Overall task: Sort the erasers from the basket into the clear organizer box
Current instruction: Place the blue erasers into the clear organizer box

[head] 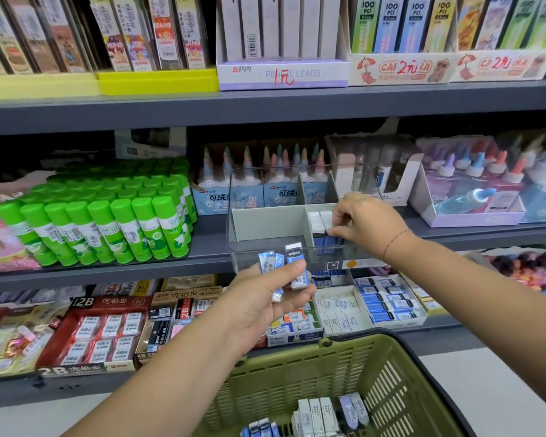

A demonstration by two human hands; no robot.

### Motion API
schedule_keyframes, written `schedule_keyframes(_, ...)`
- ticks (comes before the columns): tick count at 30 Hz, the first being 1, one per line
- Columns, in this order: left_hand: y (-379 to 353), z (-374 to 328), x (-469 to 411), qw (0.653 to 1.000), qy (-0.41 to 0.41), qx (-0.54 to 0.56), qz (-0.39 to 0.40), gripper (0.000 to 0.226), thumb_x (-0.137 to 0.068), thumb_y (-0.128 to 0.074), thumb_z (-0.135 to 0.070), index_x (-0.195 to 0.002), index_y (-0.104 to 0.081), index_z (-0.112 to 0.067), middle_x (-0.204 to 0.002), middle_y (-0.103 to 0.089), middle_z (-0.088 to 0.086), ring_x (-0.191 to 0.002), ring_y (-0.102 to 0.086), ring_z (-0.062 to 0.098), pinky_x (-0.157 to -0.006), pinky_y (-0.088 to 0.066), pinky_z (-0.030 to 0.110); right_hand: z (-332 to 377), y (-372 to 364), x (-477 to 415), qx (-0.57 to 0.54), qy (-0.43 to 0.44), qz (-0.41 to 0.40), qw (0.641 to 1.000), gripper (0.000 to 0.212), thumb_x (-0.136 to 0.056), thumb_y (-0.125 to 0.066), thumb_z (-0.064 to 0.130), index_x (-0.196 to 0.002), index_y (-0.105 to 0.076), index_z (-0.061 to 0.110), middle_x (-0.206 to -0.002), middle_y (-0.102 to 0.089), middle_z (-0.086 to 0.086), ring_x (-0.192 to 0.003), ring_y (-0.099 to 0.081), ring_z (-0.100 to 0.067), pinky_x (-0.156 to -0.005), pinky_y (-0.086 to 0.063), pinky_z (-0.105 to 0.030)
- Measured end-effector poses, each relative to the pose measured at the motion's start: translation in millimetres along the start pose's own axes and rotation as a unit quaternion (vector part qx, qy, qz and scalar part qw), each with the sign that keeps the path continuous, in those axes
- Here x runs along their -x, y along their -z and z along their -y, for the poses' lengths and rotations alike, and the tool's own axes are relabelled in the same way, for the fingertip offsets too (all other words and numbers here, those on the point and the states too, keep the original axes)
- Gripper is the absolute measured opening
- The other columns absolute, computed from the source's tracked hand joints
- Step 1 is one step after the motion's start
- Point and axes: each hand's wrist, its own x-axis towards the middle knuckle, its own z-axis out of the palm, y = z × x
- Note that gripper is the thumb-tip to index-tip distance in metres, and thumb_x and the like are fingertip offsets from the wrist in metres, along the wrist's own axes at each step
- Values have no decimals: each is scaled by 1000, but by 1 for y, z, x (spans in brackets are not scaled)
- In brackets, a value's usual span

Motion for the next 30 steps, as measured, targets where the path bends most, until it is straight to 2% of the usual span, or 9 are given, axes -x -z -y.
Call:
schedule_keyframes(2, 0, 1, 0, 1000, -10, -11, 6, 46, -56, -80, -14, -97, -66, -2, -83, -74, 15, -75, -73, 24, -55, -56, 22, 8, 7, 5, -41, -1, -32, 999, 17, -85, -66, 38, -83, -64, 21, -87, -56, 4, -79, -55, -13, -73, -46, -29)
schedule_keyframes(4, -1, 1, 0, 999, -21, -23, 12, 43, -57, -80, -14, -96, -66, -3, -82, -74, 14, -74, -73, 22, -57, -56, 21, 25, 16, 15, -237, -9, -6, 972, 21, -87, -63, 37, -87, -67, 17, -81, -61, 7, -71, -56, -7, -69, -46, -25)
schedule_keyframes(7, -2, 2, 0, 998, -30, -46, 28, 39, -57, -79, -15, -93, -66, -5, -80, -74, 10, -73, -73, 20, -58, -56, 21, 49, 23, 31, -521, -48, 198, 829, 29, -88, -59, 33, -104, -66, 10, -65, -61, 9, -56, -53, -2, -54, -44, -16)
schedule_keyframes(10, -4, 4, 2, 996, -35, -66, 43, 40, -57, -80, -17, -94, -67, -7, -81, -74, 8, -74, -73, 20, -58, -56, 20, 50, 22, 40, -591, -62, 273, 756, 17, -89, -58, 9, -104, -65, 7, -60, -59, 6, -53, -52, -2, -49, -44, -13)
schedule_keyframes(13, -6, 2, 3, 995, -23, -90, 23, 41, -57, -79, -28, -90, -65, -8, -71, -71, 5, -59, -68, 14, -49, -51, 18, 37, 29, 36, -621, -100, 267, 730, 18, -82, -61, 4, -99, -63, 3, -60, -63, 3, -51, -55, -3, -48, -46, -13)
schedule_keyframes(16, -3, -1, 2, 992, -3, -122, -13, 45, -55, -78, -42, -82, -57, -13, -58, -58, 0, -40, -43, 8, -32, -30, 16, 12, 42, 24, -559, -143, 140, 804, 8, -81, -67, 7, -88, -67, 5, -57, -63, 1, -47, -53, -5, -44, -45, -13)
schedule_keyframes(19, 0, -4, 1, 993, 4, -119, -21, 47, -61, -73, -50, -78, -48, -14, -56, -48, -1, -38, -33, 7, -30, -20, 15, -10, 46, 17, -436, -165, 4, 885, 12, -79, -73, 9, -84, -63, 4, -55, -63, -1, -42, -52, -4, -40, -44, -14)
schedule_keyframes(24, -1, -2, -2, 997, 22, -69, -21, 32, -91, -58, -42, -90, -46, -12, -60, -50, 4, -42, -41, 11, -34, -28, 18, -10, 22, 17, -306, -147, 59, 939, 15, -78, -74, 7, -87, -62, 5, -66, -64, -11, -46, -61, -9, -48, -55, -22)
schedule_keyframes(30, -3, -2, -1, 999, 28, -11, -22, 18, -98, -51, -22, -92, -52, -5, -68, -53, 11, -50, -51, 18, -38, -42, 22, -3, 12, 6, -59, -78, 37, 995, 25, -75, -79, 27, -88, -60, 17, -70, -55, 6, -66, -53, -11, -67, -46, -25)
